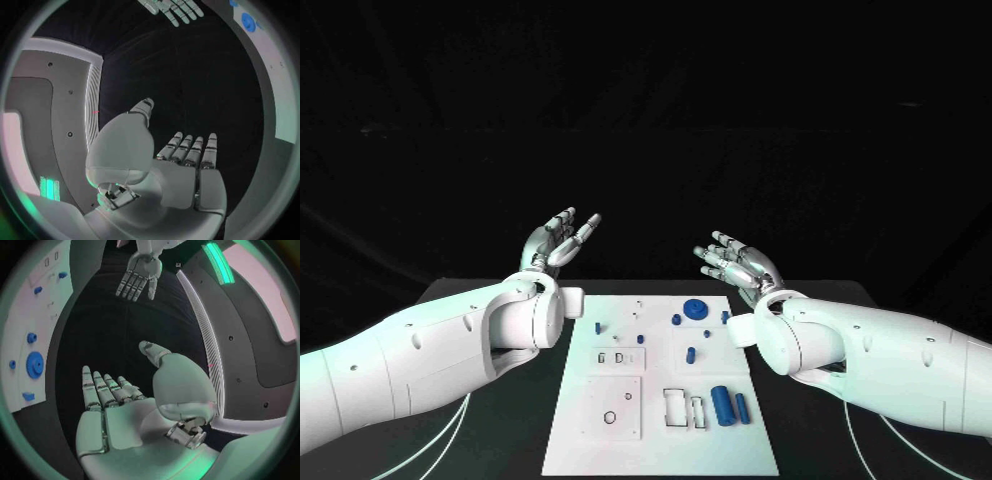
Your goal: Assemble the parts on the task board
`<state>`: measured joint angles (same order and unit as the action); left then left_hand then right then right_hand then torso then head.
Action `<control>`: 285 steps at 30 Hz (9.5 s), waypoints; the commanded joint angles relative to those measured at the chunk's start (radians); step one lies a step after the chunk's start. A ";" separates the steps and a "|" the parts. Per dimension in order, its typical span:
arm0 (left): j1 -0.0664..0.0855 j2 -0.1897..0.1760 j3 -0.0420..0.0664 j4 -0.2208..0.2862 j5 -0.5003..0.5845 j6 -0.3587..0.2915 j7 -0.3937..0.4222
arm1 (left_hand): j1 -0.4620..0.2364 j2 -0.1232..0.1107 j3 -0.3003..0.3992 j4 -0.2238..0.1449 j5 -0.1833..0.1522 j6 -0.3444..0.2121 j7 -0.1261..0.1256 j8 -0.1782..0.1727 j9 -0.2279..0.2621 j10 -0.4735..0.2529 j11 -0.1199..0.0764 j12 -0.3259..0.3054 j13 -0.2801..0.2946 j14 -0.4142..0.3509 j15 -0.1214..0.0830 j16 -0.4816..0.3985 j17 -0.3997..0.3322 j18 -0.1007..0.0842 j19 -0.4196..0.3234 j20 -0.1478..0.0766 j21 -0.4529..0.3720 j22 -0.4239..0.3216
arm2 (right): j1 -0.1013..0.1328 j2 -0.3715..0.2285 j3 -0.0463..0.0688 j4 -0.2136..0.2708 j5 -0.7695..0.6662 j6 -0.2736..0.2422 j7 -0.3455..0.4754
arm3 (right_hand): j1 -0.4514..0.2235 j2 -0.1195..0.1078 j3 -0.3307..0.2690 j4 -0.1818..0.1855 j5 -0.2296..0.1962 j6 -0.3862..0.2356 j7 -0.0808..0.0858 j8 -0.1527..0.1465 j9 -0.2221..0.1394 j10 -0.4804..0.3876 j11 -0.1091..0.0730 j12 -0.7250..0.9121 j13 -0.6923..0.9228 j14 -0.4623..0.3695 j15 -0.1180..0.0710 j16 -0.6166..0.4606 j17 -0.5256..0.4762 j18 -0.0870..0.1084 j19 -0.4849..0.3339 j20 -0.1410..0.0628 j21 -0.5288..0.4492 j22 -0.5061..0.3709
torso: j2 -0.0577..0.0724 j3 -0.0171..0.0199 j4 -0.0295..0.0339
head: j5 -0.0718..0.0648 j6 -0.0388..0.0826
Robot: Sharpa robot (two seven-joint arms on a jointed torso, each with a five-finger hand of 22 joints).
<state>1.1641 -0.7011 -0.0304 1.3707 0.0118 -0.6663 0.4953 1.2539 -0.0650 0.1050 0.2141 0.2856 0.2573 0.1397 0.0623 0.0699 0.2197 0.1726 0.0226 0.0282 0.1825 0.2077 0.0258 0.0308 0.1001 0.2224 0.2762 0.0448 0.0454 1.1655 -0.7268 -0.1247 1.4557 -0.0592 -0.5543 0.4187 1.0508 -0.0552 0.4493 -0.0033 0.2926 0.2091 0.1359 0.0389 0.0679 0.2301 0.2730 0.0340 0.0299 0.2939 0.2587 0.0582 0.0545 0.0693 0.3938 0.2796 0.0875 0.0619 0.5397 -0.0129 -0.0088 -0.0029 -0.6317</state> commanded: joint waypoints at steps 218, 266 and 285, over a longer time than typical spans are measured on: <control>0.051 -0.232 0.008 0.313 -0.017 0.312 -0.079 | 0.185 0.024 -0.039 0.025 0.055 0.517 0.092 0.202 0.114 0.746 0.024 0.079 0.036 0.732 -0.048 0.229 0.136 0.081 0.535 -0.008 0.237 0.080 | 0.138 0.220 -0.016 -0.218 -1.562 0.090 -0.656 | 0.188 -0.128 0.203 -0.057 -0.102 0.815 -0.017 0.255 0.476 0.989 -0.217 0.124 0.214 1.227 -0.278 1.374 1.249 0.020 0.961 -0.193 1.231 1.113 | 0.261 -0.0327 0.0799 | -0.050 0.027; 0.054 -0.233 0.008 0.312 -0.017 0.315 -0.085 | 0.184 0.024 -0.042 0.026 0.051 0.517 0.093 0.201 0.113 0.746 0.025 0.075 0.037 0.730 -0.048 0.225 0.136 0.081 0.536 -0.008 0.235 0.078 | 0.139 0.235 -0.017 -0.229 -1.559 0.137 -0.684 | 0.143 -0.209 0.198 -0.026 -0.103 0.699 0.028 0.167 0.451 0.864 -0.170 0.063 0.203 1.211 -0.239 1.353 1.196 0.034 0.922 -0.156 1.178 1.057 | 0.263 -0.0324 0.0801 | -0.047 0.032; 0.054 -0.244 0.008 0.301 -0.016 0.315 -0.082 | 0.185 0.024 -0.042 0.027 0.051 0.518 0.093 0.201 0.113 0.747 0.025 0.073 0.037 0.730 -0.047 0.224 0.136 0.081 0.537 -0.008 0.234 0.076 | 0.166 -0.104 -0.002 0.057 -1.350 0.061 -0.682 | 0.195 -0.180 -0.177 0.098 -0.078 0.577 0.016 0.156 0.420 1.047 -0.201 0.192 0.292 1.218 -0.263 1.382 1.218 0.025 0.951 -0.178 1.198 1.106 | 0.248 -0.0295 0.0577 | -0.052 0.038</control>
<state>1.2165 -0.9446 -0.0233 1.6709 -0.0070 -0.3678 0.4054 1.4349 -0.0351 0.0678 0.2401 0.3404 0.7687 0.1981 0.2665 0.1846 0.9599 0.1948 0.1007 0.0650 0.9095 0.1557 0.2543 0.1659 0.1698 0.7524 0.2700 0.2816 0.1230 1.3305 -0.8251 -0.1269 1.5002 -1.5121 -0.4866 -0.2615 1.2242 -0.2456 0.3369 0.0761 0.2033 0.7983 0.1545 0.1836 0.4890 1.2631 0.0752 0.2087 0.3070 1.4633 0.0025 1.4368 1.2728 0.0999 1.3454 0.1072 1.2914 1.1663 0.7919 -0.0433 0.0574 -0.0585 -0.5932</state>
